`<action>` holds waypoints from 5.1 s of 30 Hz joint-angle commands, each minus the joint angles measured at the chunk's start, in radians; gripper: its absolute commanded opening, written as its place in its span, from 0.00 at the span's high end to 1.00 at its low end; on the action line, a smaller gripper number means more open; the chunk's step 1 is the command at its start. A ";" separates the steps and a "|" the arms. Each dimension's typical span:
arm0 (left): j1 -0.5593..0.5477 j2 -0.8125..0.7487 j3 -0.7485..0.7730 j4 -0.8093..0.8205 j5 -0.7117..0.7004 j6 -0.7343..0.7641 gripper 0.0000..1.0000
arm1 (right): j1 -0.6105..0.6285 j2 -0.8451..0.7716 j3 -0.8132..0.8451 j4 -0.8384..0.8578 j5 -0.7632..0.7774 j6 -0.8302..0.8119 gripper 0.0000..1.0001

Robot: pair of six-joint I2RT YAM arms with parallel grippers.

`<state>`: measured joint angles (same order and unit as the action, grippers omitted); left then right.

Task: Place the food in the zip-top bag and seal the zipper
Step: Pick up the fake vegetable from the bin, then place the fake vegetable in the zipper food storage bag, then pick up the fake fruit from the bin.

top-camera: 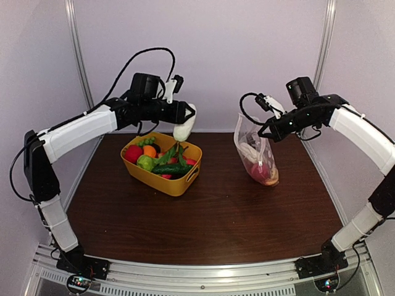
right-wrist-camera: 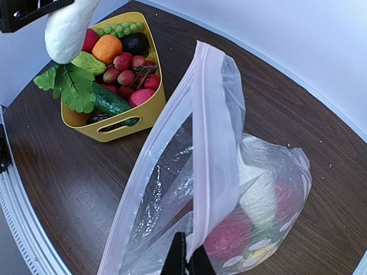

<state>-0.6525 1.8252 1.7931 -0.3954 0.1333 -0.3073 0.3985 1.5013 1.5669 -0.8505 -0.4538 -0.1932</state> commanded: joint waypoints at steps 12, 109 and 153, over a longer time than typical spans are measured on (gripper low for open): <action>-0.286 -0.132 -0.448 1.237 -0.008 -0.282 0.76 | 0.034 0.042 0.101 -0.053 0.013 0.055 1.00; 0.118 -0.303 -0.414 -0.331 -0.385 -0.239 0.06 | -0.055 -0.090 -0.026 0.063 0.108 -0.001 1.00; 0.256 0.008 -0.053 -0.496 -0.390 -0.101 0.44 | -0.053 -0.105 -0.140 0.121 0.035 0.017 1.00</action>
<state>-0.4046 1.8900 1.6714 -0.8734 -0.2684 -0.4397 0.3470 1.4101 1.4349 -0.7433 -0.4118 -0.1837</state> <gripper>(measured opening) 0.600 0.003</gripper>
